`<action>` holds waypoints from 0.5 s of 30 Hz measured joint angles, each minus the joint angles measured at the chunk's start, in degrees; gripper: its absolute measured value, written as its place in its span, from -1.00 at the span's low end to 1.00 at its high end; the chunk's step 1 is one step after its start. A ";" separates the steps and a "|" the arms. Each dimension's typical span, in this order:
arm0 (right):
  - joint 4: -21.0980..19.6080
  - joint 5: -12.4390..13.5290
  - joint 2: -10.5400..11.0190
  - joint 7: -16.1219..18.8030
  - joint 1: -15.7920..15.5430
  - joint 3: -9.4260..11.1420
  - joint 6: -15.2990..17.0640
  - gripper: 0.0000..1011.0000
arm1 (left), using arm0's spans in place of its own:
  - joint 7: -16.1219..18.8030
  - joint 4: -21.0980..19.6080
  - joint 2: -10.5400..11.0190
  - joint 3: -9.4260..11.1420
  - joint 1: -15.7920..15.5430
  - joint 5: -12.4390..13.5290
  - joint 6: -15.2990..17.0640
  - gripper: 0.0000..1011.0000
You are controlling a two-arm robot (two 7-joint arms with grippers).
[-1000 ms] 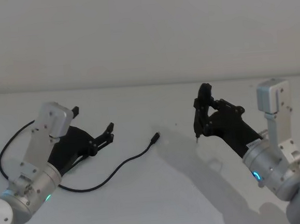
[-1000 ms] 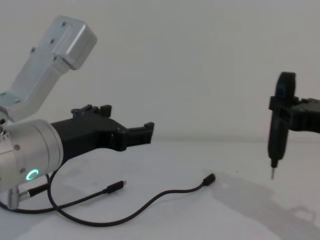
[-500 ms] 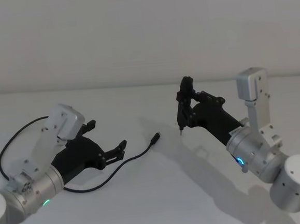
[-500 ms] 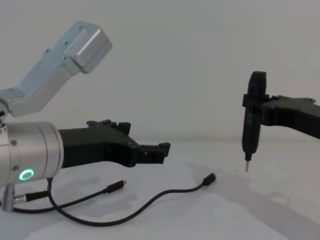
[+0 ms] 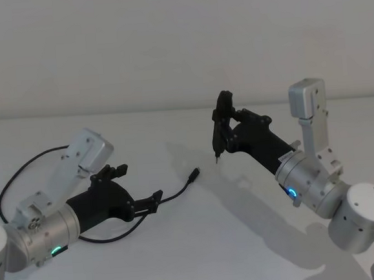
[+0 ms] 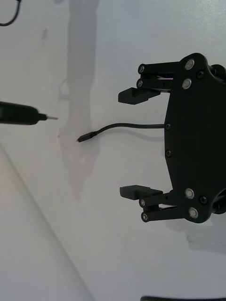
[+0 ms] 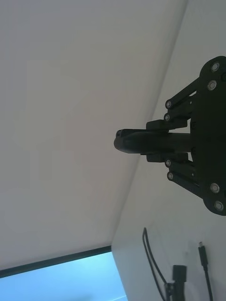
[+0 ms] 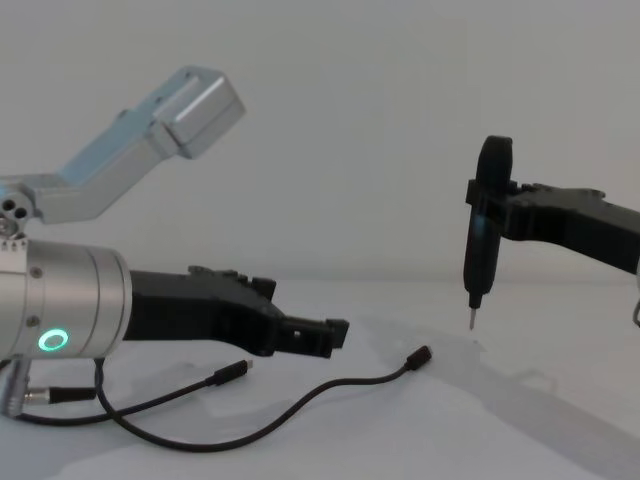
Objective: Pick up the data cable with the one hand.
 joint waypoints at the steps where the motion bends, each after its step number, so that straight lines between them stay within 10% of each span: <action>1: 0.11 0.06 -0.02 0.12 0.09 0.00 -0.14 -0.46 | -0.30 0.23 -0.02 0.11 -0.21 -0.06 0.36 0.98; 15: 2.14 0.97 -0.02 2.58 1.89 -0.71 -1.96 -0.46 | -3.04 4.85 -1.58 2.22 -3.39 -0.04 3.15 0.98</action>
